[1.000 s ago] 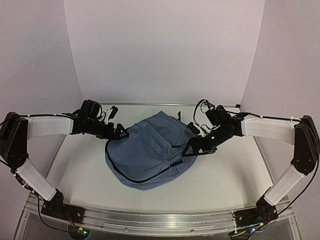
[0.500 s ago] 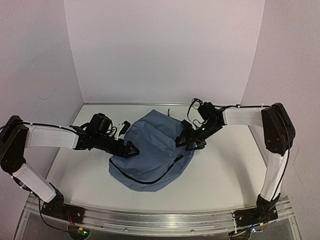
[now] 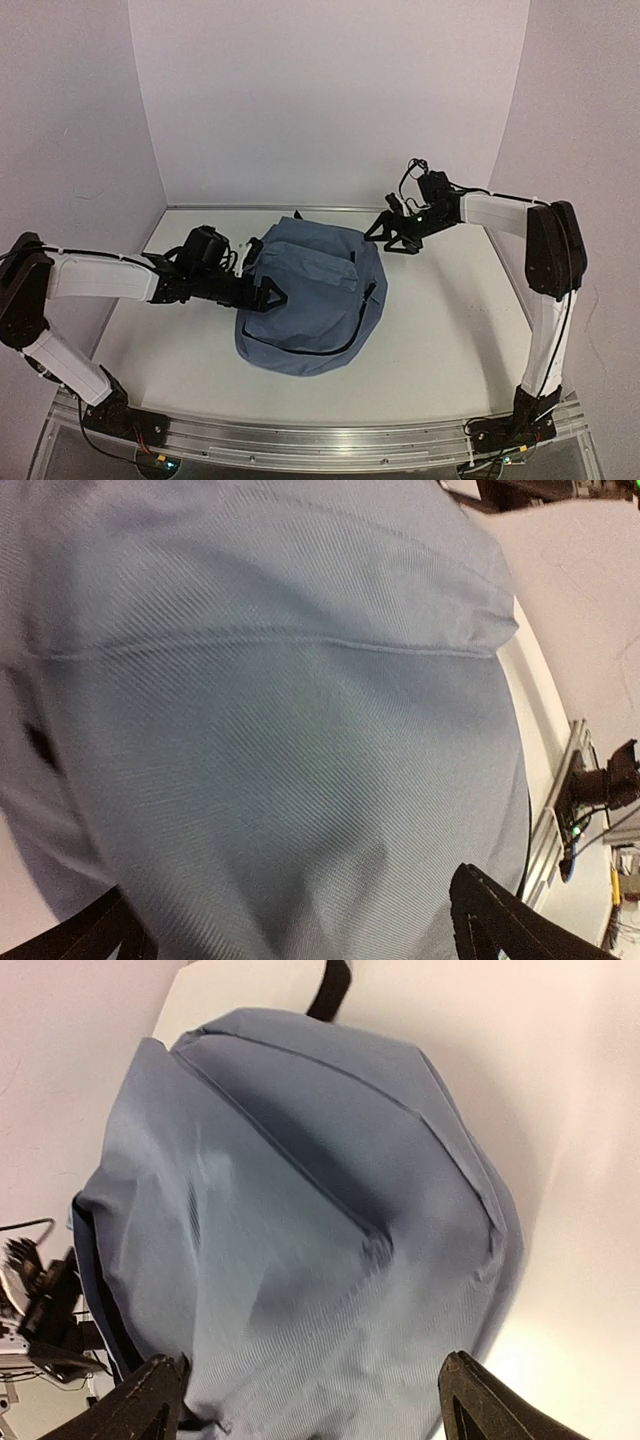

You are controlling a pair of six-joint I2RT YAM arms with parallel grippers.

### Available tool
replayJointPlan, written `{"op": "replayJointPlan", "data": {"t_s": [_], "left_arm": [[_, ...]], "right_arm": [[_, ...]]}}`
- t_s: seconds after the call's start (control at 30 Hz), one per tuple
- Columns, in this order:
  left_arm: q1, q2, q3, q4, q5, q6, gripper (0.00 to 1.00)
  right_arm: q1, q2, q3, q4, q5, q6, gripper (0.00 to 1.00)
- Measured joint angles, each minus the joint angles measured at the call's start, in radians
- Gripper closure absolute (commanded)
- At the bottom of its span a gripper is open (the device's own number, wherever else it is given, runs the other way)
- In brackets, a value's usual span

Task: Pack the student bag
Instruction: Adjust the student bag at the center of the board.

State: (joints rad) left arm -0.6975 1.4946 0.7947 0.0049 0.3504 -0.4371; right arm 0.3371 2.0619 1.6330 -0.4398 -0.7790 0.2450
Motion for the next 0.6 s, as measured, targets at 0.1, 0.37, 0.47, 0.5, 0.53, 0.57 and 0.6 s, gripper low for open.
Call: {"op": "replayJointPlan", "data": {"t_s": [0.1, 0.37, 0.47, 0.5, 0.53, 0.57, 0.6], "left_arm": [[0.004, -0.099, 0.015, -0.072, -0.086, 0.004, 0.00], [0.059, -0.170, 0.081, -0.145, -0.198, 0.006, 0.00], [0.059, -0.077, 0.082, -0.139, -0.187, -0.009, 0.01], [0.059, -0.044, 0.081, -0.135, -0.181, -0.011, 0.02], [0.059, -0.008, 0.081, -0.128, -0.169, -0.015, 0.04], [0.059, 0.025, 0.082, -0.119, -0.154, -0.019, 0.06], [0.058, 0.057, 0.083, -0.106, -0.136, -0.024, 0.07]], "right_arm": [[-0.002, -0.081, -0.098, -0.004, 0.003, 0.009, 0.05], [0.023, -0.251, -0.348, -0.003, -0.071, 0.022, 0.07], [0.051, -0.228, -0.381, -0.010, -0.095, 0.022, 0.10], [0.058, -0.216, -0.382, -0.009, -0.102, 0.023, 0.11], [0.065, -0.200, -0.381, -0.008, -0.107, 0.025, 0.13], [0.072, -0.183, -0.378, -0.007, -0.111, 0.026, 0.15], [0.075, -0.162, -0.369, -0.007, -0.113, 0.030, 0.18]]}}
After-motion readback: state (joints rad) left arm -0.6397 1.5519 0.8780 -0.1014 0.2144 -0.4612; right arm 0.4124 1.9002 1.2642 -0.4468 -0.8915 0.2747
